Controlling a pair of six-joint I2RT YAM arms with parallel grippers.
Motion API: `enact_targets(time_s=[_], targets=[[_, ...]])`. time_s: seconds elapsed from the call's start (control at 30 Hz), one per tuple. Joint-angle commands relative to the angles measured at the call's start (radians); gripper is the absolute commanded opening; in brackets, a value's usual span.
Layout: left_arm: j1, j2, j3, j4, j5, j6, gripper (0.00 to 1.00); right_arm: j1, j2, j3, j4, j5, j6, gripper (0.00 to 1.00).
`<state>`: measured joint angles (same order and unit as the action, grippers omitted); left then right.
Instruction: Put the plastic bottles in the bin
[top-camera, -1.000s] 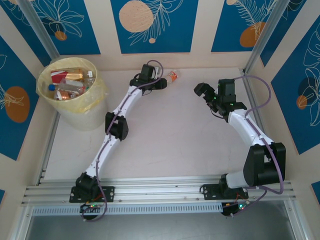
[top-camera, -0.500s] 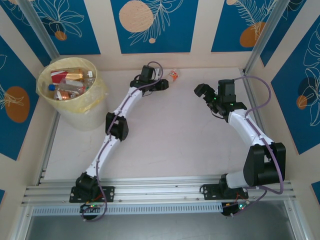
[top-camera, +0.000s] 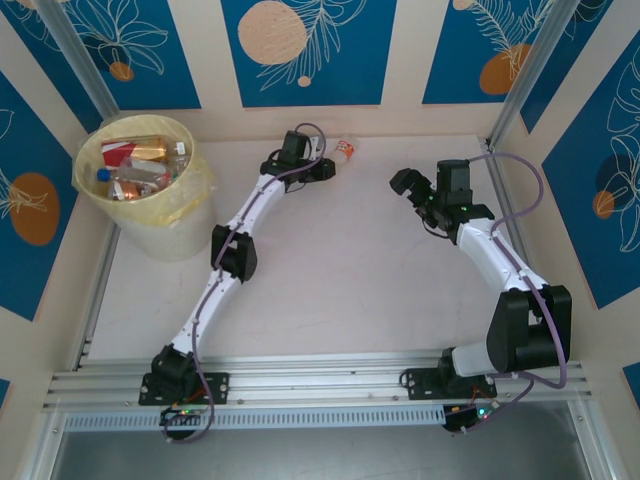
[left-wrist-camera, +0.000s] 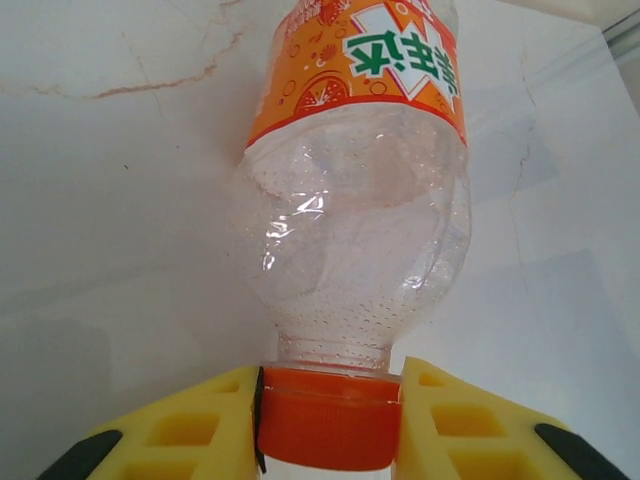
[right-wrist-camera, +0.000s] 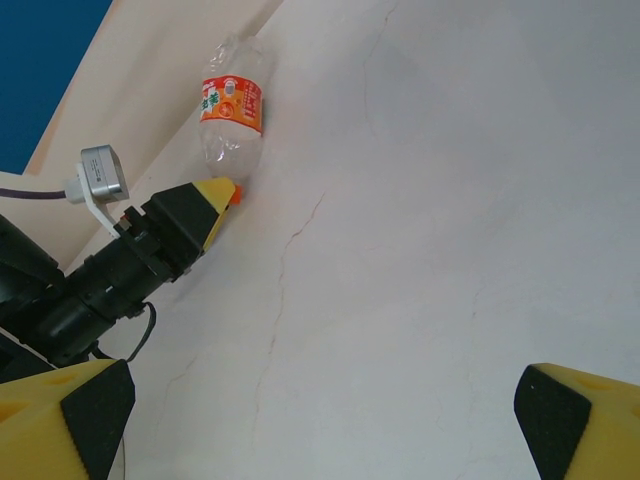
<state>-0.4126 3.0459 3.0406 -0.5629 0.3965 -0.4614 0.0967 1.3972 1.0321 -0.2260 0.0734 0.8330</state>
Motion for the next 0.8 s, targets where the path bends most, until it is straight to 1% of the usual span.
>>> enact_targets(time_s=[0.0,0.07,0.1,0.13,0.27,0.4,0.57,0.77], targets=[[-0.002,0.025,0.063,-0.055,-0.006,0.044,0.16,-0.005,-0.029,0.017,-0.016,0.014,-0.019,1.00],[-0.001,0.034,0.119,-0.098,-0.005,0.064,0.07,-0.005,-0.035,0.013,-0.018,0.015,-0.021,1.00],[0.001,0.025,0.120,-0.106,0.007,0.071,0.02,-0.006,-0.040,0.010,-0.018,0.016,-0.020,1.00],[0.000,0.016,0.119,-0.110,0.016,0.077,0.00,-0.006,-0.041,0.007,-0.019,0.017,-0.020,1.00],[0.000,-0.028,0.119,-0.144,0.071,0.098,0.00,-0.008,-0.057,-0.008,-0.015,0.019,-0.017,1.00],[-0.005,-0.073,0.119,-0.238,0.101,0.145,0.00,-0.012,-0.076,-0.025,-0.012,0.022,-0.017,1.00],[-0.031,-0.134,0.119,-0.370,0.078,0.246,0.00,-0.022,-0.094,-0.056,0.000,0.024,-0.017,1.00],[-0.064,-0.209,0.119,-0.420,0.095,0.292,0.00,-0.041,-0.107,-0.093,0.014,0.017,-0.017,1.00]])
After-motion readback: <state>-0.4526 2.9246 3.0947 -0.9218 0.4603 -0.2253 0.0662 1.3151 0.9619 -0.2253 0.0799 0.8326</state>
